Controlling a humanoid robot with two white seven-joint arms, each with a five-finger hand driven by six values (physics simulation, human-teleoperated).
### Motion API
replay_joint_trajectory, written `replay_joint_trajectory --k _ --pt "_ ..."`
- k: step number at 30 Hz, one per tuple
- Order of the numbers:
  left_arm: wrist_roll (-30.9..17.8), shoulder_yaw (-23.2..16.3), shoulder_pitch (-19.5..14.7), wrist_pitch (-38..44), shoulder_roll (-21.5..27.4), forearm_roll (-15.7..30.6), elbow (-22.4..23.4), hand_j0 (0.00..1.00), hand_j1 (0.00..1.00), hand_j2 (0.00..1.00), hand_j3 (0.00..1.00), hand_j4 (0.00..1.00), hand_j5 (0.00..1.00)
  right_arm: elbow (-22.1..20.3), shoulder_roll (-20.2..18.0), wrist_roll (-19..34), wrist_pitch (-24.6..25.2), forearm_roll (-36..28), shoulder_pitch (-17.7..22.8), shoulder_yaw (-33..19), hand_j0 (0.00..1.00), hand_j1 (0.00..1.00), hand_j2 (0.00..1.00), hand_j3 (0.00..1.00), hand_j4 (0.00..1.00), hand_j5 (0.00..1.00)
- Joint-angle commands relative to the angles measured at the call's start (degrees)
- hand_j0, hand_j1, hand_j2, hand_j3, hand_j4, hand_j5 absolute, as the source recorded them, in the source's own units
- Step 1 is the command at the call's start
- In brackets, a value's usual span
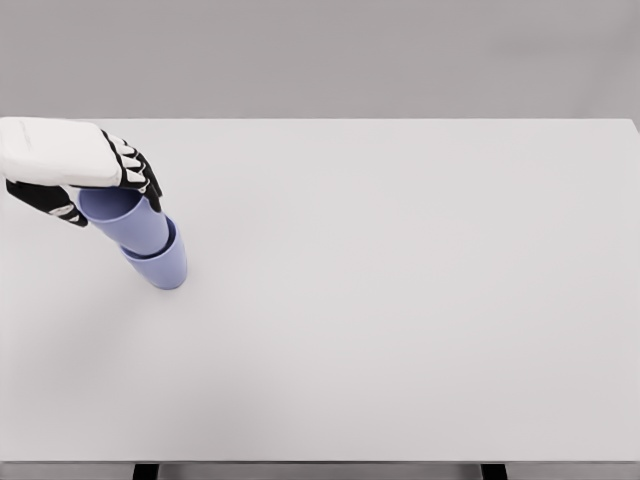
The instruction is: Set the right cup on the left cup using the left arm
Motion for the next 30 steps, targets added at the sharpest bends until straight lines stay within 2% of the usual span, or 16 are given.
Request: replay_joint_trajectory --k 1,30 --pt "0.02 0.13 0.0 0.13 -0.05 0.15 0.35 0.73 0.73 0.73 0.73 0.73 0.73 0.0 0.0 0.01 0.0 0.03 0.0 0.0 1.0 1.0 1.0 1.0 1.0 1.0" --pt "0.02 0.04 0.88 0.3 -1.37 -0.37 1.23 0.75 0.75 0.75 0.75 0.75 0.75 0.0 0.0 0.01 0.0 0.03 0.0 0.0 1.0 1.0 1.0 1.0 1.0 1.0"
